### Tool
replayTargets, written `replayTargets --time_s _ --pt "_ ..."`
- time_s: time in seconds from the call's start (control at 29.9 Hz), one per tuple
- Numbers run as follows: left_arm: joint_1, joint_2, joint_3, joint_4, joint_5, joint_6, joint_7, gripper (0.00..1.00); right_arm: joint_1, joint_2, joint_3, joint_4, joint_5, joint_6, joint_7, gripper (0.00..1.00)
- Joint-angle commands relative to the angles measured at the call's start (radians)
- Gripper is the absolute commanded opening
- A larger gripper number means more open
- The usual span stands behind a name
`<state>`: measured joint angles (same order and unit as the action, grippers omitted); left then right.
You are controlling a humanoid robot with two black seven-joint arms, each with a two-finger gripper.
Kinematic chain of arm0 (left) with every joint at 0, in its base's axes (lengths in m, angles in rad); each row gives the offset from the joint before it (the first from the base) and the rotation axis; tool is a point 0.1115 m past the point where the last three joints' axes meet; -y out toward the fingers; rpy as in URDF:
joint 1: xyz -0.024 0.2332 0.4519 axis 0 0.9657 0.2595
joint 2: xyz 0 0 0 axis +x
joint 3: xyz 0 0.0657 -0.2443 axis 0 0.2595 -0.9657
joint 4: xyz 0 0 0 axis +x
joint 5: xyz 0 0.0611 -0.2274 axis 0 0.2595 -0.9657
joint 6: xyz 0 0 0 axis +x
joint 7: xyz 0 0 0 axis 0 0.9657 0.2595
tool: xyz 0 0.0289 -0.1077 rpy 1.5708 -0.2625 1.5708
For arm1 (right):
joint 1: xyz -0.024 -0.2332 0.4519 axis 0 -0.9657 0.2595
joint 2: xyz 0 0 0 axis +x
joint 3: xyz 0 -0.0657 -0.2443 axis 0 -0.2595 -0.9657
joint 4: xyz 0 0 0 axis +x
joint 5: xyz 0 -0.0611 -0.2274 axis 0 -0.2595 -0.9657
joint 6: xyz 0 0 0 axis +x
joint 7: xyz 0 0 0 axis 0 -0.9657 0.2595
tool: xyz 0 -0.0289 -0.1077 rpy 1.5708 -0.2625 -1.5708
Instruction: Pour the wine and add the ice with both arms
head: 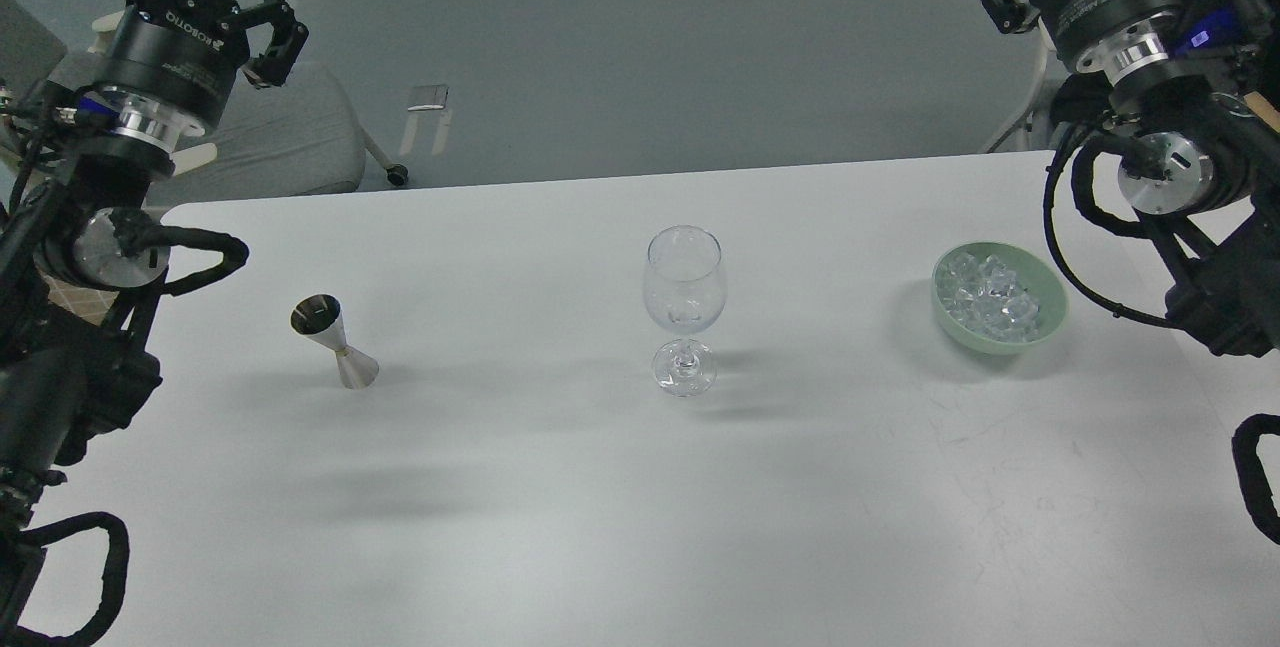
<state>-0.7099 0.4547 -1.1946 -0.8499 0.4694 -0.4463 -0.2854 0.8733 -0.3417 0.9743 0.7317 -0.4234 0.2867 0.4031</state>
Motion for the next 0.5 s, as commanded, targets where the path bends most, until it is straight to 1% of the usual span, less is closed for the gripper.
replayTargets --time_s 0.0,0.03,0.2,0.37,0.4,0.47 --pt "0.007 0.027 0.006 -0.001 -0.002 -0.015 -0.001 0.99 -0.010 0.000 -0.002 0.000 0.000 -0.014 0.002 1.00" --pt "0.009 0.039 0.007 -0.002 -0.003 -0.028 -0.001 0.99 -0.017 0.000 -0.003 0.002 0.000 -0.014 0.000 1.00" --pt "0.007 0.050 0.012 0.008 -0.008 -0.026 0.000 0.99 -0.019 0.000 -0.064 0.006 0.000 -0.017 0.000 1.00" --pt "0.009 0.055 0.017 0.014 -0.008 -0.028 0.000 0.99 -0.014 -0.002 -0.066 0.000 -0.002 -0.018 -0.001 1.00" --pt "0.009 0.055 0.017 0.014 -0.011 -0.026 -0.012 0.99 -0.010 -0.002 -0.068 0.000 -0.002 -0.018 -0.003 1.00" --pt "0.007 0.053 0.018 0.014 -0.009 -0.025 -0.015 0.99 -0.010 0.000 -0.068 0.000 -0.002 -0.020 -0.003 1.00"
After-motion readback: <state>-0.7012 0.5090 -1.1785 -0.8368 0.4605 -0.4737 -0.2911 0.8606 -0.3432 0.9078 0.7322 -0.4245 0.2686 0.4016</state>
